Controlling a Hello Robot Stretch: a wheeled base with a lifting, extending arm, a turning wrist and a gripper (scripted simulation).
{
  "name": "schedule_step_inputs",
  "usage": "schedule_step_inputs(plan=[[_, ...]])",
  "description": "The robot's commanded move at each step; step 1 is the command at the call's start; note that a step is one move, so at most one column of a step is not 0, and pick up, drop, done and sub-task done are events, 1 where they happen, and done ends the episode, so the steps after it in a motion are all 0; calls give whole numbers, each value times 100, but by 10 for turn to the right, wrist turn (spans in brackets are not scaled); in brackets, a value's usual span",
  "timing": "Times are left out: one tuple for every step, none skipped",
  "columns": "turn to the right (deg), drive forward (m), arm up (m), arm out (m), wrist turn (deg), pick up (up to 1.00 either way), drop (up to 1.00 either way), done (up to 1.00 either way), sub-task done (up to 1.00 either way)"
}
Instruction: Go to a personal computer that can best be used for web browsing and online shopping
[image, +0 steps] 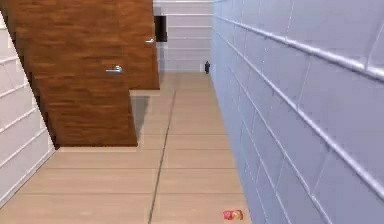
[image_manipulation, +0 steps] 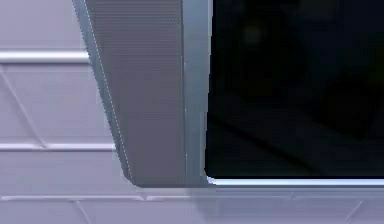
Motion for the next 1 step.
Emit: schedule_step_inputs(plan=[[-450,0,0,0,0,0,0,0,0]])
